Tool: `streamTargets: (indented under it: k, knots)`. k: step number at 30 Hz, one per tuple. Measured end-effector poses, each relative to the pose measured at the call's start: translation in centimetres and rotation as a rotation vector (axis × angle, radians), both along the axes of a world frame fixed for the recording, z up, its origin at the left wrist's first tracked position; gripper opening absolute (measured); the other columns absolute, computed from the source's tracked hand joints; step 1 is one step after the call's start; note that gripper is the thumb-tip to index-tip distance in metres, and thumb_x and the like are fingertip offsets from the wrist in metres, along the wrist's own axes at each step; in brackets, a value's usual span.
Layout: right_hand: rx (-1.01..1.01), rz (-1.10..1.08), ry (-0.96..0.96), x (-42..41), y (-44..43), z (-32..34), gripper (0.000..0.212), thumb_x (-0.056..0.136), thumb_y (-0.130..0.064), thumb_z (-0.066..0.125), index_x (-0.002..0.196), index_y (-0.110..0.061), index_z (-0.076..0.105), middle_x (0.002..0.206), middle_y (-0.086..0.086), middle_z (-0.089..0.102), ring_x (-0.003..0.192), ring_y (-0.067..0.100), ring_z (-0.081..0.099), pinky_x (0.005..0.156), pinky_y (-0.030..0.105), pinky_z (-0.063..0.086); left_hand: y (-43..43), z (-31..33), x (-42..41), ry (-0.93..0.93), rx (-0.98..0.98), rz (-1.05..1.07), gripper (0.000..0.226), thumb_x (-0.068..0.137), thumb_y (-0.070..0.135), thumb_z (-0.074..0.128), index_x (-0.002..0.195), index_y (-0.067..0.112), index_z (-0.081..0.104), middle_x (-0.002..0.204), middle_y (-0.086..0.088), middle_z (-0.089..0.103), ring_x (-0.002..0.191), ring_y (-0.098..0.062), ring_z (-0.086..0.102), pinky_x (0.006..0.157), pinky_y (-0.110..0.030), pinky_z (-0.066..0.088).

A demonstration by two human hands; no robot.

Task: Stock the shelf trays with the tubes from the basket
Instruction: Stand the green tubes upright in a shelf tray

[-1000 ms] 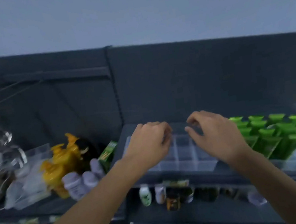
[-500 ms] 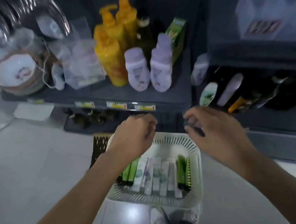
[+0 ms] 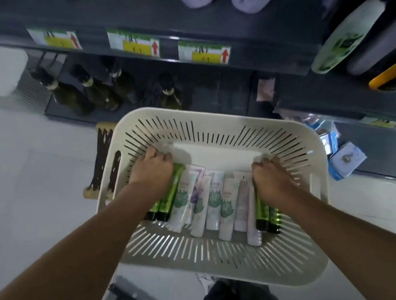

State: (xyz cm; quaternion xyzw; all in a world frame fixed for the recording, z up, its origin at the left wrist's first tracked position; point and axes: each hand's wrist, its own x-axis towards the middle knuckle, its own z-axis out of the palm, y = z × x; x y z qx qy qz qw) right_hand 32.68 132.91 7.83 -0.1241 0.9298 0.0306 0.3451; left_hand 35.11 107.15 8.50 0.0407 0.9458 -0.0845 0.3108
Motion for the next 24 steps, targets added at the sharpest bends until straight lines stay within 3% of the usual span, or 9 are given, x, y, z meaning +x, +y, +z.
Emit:
streamTargets:
  k: [6,10,12,14,16,20,24]
  knots:
    - [0.054,0.037,0.007,-1.6,0.4,-0.9,0.046,0.081,-0.008,0.061,0.126,-0.006,0.051,0.12,0.019,0.053,0.108,0.032,0.052,0.088,0.041,0.05,-0.6,-0.3,-0.5,-0.008,-0.076,-0.039,0.043,0.092,0.018,0.054,0.132,0.005,0.044,0.133,-0.017,0.051,0.132,-0.034,0.036,0.108,-0.046,0.04]
    - [0.019,0.035,0.008,-2.3,0.1,0.2,0.036,0.078,-0.005,0.065,0.114,-0.005,0.063,0.111,0.012,0.059,0.098,0.03,0.06,0.079,0.035,0.051,-0.7,0.2,-0.6,0.012,-0.104,-0.053,0.044,0.086,0.013,0.062,0.128,0.005,0.051,0.134,-0.017,0.052,0.134,-0.036,0.034,0.111,-0.048,0.039]
    - [-0.042,-0.013,-0.064,-2.3,-0.1,1.1,0.035,0.077,-0.006,0.068,0.112,-0.01,0.066,0.11,0.009,0.06,0.094,0.027,0.062,0.072,0.031,0.048,-0.4,0.7,-0.5,0.038,-0.037,0.009,0.04,0.087,0.012,0.061,0.126,0.005,0.052,0.127,-0.014,0.055,0.126,-0.032,0.043,0.102,-0.043,0.046]
    - [-0.117,-0.082,-0.135,-2.0,-0.3,2.2,0.032,0.077,-0.01,0.072,0.108,-0.016,0.068,0.108,0.006,0.063,0.094,0.023,0.061,0.07,0.027,0.044,0.3,1.7,-0.1,0.067,0.086,0.12,0.03,0.093,0.009,0.055,0.122,0.003,0.053,0.112,-0.011,0.058,0.1,-0.024,0.055,0.085,-0.034,0.051]
    - [-0.173,-0.128,-0.12,-1.5,-0.4,3.5,0.03,0.077,-0.014,0.076,0.106,-0.019,0.069,0.105,0.003,0.064,0.093,0.021,0.061,0.067,0.026,0.041,0.9,2.7,0.2,0.094,0.172,0.182,0.023,0.096,0.007,0.052,0.118,0.003,0.054,0.103,-0.011,0.059,0.08,-0.019,0.052,0.077,-0.029,0.05]
    - [-0.313,-0.183,0.01,-0.2,-0.4,7.4,0.019,0.078,-0.022,0.08,0.094,-0.023,0.07,0.096,-0.005,0.062,0.087,0.014,0.058,0.056,0.022,0.035,2.1,5.4,1.2,0.115,0.217,0.218,0.019,0.092,0.004,0.056,0.11,0.005,0.06,0.088,-0.006,0.06,0.072,-0.02,0.057,0.074,-0.028,0.056]
    - [-0.465,-0.168,0.147,0.2,0.3,13.7,0.014,0.081,-0.025,0.076,0.094,-0.025,0.071,0.097,-0.013,0.067,0.091,0.008,0.062,0.073,0.021,0.045,4.1,11.0,1.7,0.185,0.22,0.172,0.024,0.09,0.003,0.054,0.113,0.007,0.057,0.093,-0.006,0.067,0.068,-0.019,0.048,0.061,-0.026,0.042]
